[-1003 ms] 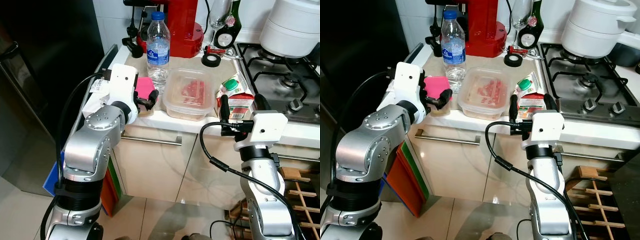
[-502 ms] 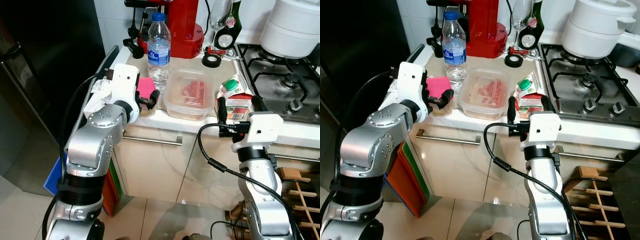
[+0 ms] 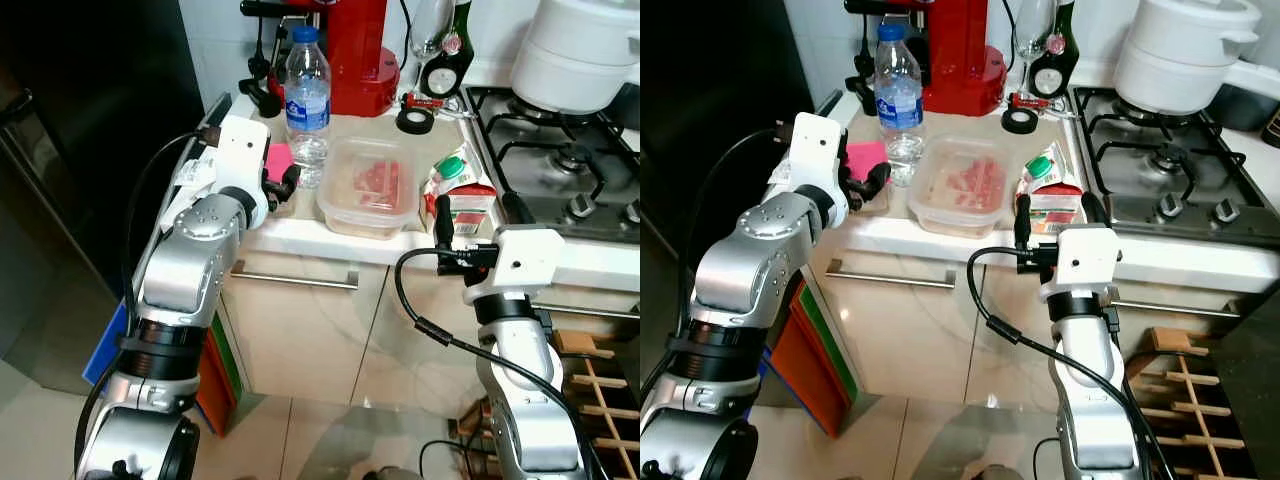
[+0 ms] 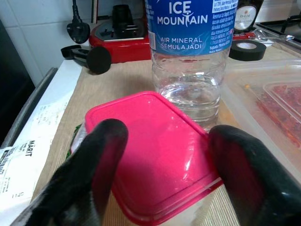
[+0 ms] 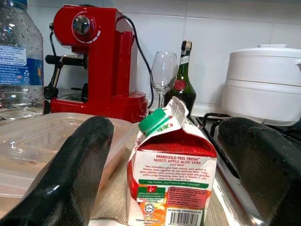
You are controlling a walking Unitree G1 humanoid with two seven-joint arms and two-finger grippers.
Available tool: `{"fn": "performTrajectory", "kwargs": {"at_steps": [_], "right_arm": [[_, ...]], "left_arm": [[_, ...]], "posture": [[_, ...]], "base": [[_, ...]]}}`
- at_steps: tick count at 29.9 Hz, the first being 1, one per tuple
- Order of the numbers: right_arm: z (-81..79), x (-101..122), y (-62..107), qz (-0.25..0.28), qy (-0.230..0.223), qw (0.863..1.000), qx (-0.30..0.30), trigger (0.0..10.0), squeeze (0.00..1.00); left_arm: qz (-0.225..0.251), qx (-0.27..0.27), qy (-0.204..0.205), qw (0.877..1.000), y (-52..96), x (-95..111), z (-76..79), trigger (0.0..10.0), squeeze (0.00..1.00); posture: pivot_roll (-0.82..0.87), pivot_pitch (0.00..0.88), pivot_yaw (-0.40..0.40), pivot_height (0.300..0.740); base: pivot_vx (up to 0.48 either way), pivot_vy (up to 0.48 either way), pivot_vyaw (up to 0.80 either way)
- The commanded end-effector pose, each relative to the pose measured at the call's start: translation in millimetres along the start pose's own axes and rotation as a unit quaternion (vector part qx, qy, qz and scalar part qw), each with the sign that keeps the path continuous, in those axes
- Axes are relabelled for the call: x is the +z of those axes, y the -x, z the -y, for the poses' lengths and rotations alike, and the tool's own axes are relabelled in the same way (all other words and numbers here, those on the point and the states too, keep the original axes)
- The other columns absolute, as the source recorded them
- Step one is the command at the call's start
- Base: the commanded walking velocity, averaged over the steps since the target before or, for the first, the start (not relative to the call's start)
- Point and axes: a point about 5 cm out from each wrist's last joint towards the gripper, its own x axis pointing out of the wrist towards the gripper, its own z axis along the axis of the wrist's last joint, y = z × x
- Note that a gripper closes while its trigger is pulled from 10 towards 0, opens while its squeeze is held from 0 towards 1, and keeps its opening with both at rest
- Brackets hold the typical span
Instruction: Restocking fridge
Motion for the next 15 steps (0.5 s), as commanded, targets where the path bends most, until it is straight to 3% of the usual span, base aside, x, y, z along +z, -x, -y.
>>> {"fn": "performTrajectory", "kwargs": {"at_steps": [1,9,15], "right_arm": [[-0.6,-1,0.4,0.001,0.003,1.0,0.002,10.0,0.0],[-1.8,-2,1.3,-0.001,0.004,1.0,0.006,10.0,0.0],[-1.0,-3,2.2,-0.002,0.007,1.0,0.007,10.0,0.0]], "left_arm": [[-0.014,0.003,-0.002,1.0,-2.0,-3,-3.3,0.0,0.0],[0.027,-0.018,0.014,0.999,-1.9,10,-0.2,0.0,0.0],[0.103,-0.067,0.042,0.992,8.6,39,6.8,0.0,0.0]], "posture": [[-0.08,0.0,0.018,0.74],[-0.08,0.0,0.016,0.74],[-0.07,0.0,0.013,0.74]], "base": [[0.0,0.0,0.0],[0.0,0.0,0.0],[0.0,0.0,0.0]]}}
